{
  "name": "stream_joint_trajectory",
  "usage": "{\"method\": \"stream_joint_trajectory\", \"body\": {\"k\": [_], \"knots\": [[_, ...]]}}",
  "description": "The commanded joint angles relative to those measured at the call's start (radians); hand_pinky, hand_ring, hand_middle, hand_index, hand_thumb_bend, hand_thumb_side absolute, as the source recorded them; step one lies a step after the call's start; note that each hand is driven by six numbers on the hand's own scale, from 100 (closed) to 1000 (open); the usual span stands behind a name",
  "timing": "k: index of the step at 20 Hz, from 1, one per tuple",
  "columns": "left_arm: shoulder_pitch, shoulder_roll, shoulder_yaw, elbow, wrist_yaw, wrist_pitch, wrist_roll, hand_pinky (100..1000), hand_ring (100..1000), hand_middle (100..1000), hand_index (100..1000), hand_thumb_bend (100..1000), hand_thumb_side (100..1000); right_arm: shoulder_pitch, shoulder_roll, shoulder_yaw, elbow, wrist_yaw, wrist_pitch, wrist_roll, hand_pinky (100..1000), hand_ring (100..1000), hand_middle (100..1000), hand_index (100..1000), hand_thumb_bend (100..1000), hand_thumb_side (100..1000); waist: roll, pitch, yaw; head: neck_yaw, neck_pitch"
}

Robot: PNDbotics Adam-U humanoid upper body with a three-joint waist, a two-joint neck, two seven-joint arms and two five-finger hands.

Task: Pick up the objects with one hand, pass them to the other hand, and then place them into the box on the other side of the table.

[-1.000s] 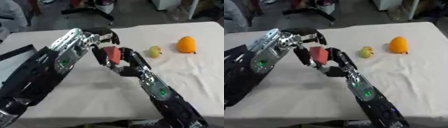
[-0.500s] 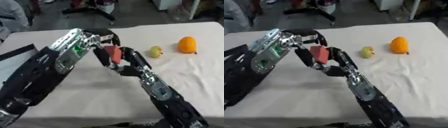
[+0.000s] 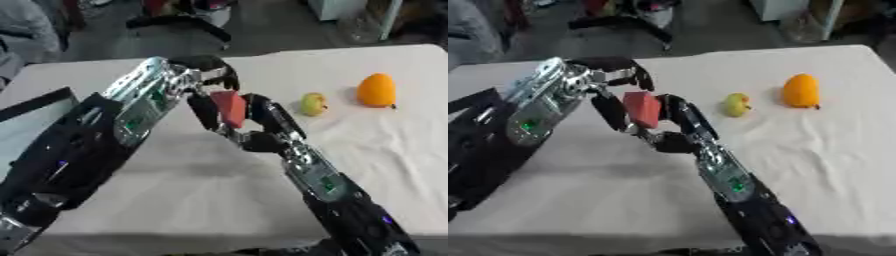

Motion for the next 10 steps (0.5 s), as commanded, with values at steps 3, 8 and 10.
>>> {"method": "stream_joint_trajectory", "body": {"k": [3,8,10], "knots": [[-0.011,0.004,0.017,0.013,-0.006,-0.002,0.019,887,837,740,803,451,167,-0.019,-0.003,-0.003,-0.017,-0.008,-0.014,0.004,719,628,529,560,100,100,0.000,0.004,-0.001,0.005,0.001],[-0.010,0.002,0.017,0.018,0.004,0.001,0.042,861,802,690,755,407,144,-0.018,-0.003,-0.003,-0.015,-0.010,-0.017,0.007,719,628,530,559,100,100,0.000,0.006,-0.003,0.005,0.001],[-0.010,0.001,0.016,0.022,0.003,0.000,0.048,845,780,664,734,369,133,-0.018,-0.003,-0.003,-0.014,-0.011,-0.019,0.008,719,627,531,559,100,100,0.000,0.006,-0.003,0.007,0.001]]}}
